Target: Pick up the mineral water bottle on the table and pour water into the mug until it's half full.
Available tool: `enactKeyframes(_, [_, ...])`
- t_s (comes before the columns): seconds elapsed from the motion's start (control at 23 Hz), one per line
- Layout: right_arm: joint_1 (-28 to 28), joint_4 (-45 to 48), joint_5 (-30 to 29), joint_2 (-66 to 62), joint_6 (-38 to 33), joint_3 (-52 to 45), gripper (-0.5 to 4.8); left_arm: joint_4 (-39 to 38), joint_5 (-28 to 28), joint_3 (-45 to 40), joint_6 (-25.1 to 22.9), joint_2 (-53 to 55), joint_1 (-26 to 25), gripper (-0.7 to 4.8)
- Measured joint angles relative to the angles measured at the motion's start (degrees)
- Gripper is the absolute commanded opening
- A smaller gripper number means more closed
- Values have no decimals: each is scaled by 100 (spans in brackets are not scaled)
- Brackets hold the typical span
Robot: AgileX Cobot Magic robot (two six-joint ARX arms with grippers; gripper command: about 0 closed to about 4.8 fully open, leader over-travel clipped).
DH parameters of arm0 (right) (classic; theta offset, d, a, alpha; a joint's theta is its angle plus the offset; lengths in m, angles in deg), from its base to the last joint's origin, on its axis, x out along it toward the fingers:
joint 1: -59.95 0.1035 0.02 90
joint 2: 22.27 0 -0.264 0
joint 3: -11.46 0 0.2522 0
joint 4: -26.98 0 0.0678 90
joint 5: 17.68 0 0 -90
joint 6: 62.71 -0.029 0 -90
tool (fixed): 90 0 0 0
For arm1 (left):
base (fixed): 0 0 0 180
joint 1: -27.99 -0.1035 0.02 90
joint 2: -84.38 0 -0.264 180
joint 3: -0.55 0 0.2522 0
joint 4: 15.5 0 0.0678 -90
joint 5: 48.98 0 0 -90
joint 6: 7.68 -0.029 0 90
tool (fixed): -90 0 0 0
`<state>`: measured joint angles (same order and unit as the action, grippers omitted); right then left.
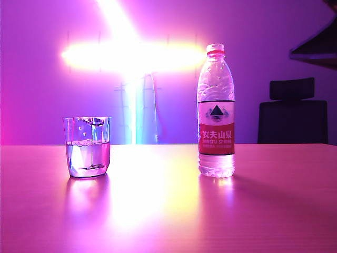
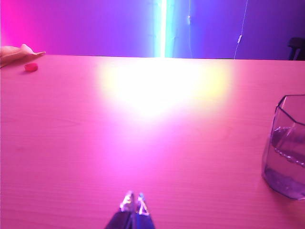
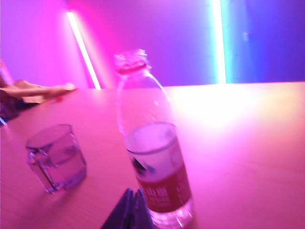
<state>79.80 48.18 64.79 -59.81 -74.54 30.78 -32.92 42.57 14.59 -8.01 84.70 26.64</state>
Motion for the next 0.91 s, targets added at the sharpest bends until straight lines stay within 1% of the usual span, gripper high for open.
enactKeyframes(0.13, [-2, -457, 155, 369, 4, -15, -8, 0, 0, 0, 0, 0, 0, -2])
enactKeyframes(0.74, [0, -494, 153, 452, 28, -15, -8, -2, -2, 0, 0, 0, 0, -2])
enactKeyframes(0.78, [-2, -492, 197, 452, 107, -15, -8, -2, 0, 0, 0, 0, 0, -2])
enactKeyframes(0.87, [0, -588, 540, 581, 343, -17, -8, 2, -2, 0, 0, 0, 0, -2])
enactKeyframes(0.91, [-55, -780, 767, 868, 426, -33, -8, -2, -2, 0, 0, 0, 0, -2])
